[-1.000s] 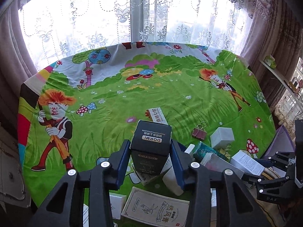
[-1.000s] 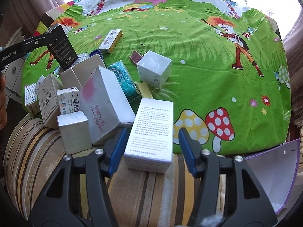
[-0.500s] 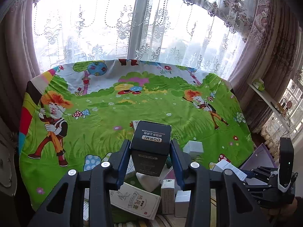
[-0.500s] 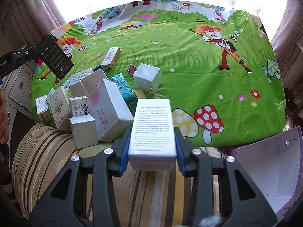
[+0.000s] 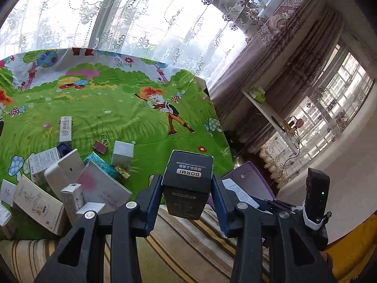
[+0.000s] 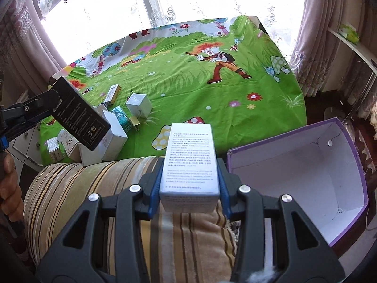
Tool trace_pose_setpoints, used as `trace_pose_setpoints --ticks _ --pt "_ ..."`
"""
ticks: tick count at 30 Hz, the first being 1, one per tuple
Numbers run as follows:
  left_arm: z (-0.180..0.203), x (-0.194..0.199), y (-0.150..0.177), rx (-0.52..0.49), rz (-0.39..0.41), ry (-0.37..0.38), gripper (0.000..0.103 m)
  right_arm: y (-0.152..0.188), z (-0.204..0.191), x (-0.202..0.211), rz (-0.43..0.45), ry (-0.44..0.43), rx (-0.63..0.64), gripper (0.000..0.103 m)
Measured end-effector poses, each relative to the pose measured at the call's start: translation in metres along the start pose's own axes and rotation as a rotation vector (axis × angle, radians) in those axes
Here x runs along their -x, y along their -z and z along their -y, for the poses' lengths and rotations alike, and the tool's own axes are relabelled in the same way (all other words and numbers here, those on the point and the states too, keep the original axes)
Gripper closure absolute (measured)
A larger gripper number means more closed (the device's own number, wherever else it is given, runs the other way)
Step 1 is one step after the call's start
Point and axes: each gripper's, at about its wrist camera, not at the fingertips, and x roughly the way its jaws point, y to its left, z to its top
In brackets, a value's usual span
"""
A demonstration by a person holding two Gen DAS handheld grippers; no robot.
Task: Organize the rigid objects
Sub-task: 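Carry both boxes into the purple storage box and open both grippers, then move both grippers back to the boxes on the bedspread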
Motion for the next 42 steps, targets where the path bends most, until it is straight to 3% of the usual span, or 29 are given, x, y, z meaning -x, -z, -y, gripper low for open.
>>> trace_pose_setpoints --ticks 8,14,17,21,32,42 --pt "0.042 -0.050 0.029 0.092 -0.146 0.232 0.060 0.025 0.063 0.028 0.033 0.083 -0.119 0.057" --pt "0.072 -0.074 0.047 0.076 -0.227 0.316 0.060 0.037 0.096 0.040 0.045 0.127 -0.188 0.057" --pt "0.081 -0.085 0.055 0.042 -0.272 0.292 0.051 0.040 0.107 0.044 0.047 0.145 -0.218 0.057" --pt "0.079 -0.083 0.058 0.027 -0.269 0.263 0.049 0.040 0.112 0.047 0.049 0.141 -0.232 0.055" --pt "0.080 -0.058 0.055 -0.066 -0.172 0.183 0.048 0.035 0.091 0.051 0.066 0.087 -0.173 0.045" --pt "0.063 -0.029 0.050 -0.081 -0.087 0.110 0.048 0.029 0.069 0.049 0.055 0.058 -0.114 0.039"
